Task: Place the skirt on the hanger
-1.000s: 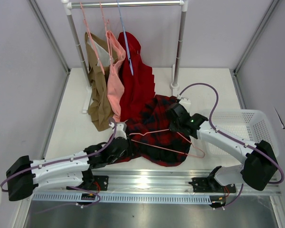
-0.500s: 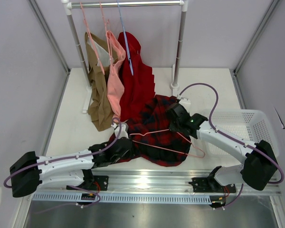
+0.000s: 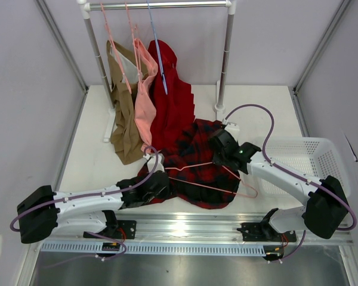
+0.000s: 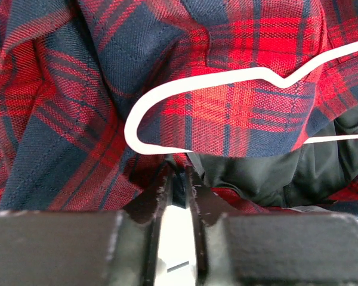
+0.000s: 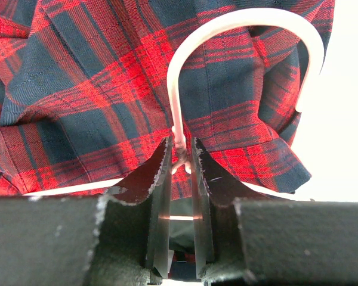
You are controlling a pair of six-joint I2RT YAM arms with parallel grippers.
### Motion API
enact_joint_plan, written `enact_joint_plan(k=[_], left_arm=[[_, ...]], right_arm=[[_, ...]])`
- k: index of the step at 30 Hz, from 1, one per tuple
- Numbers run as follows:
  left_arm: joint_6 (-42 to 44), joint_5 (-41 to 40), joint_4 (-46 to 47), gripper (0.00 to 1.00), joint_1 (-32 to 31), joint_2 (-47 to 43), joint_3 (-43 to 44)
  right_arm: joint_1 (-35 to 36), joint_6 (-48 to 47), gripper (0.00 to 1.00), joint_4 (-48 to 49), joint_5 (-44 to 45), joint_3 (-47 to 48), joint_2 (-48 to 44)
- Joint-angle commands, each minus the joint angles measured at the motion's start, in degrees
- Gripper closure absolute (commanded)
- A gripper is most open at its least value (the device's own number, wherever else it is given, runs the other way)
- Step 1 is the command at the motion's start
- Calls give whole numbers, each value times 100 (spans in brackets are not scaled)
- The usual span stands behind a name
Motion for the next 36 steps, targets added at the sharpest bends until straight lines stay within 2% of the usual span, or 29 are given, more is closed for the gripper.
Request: enact_joint_plan(k=[1,2,5,11,22,36], left_arm=[[-140,-148,107,86,-39,-16,165],[-166,-165,64,93,-39,-34,165],[-211,-235,-86,100,-30,-104,130],[-342,-332,-235,100,40,-332,-2],[-273,-262,-499,100,559,-1115,-266],[35,-95,-455,100,954,-1194,-187]], right_arm=[[16,17,100,-101,268,159,35],[16,8,100,-110,277,150,26],[16,8,100,-92,295,115,9],[25,61,100,-74,356,-8,-88],[147,140,100,-171,707,-149,-308],[473,245,100,-347,1235,-263,-343]])
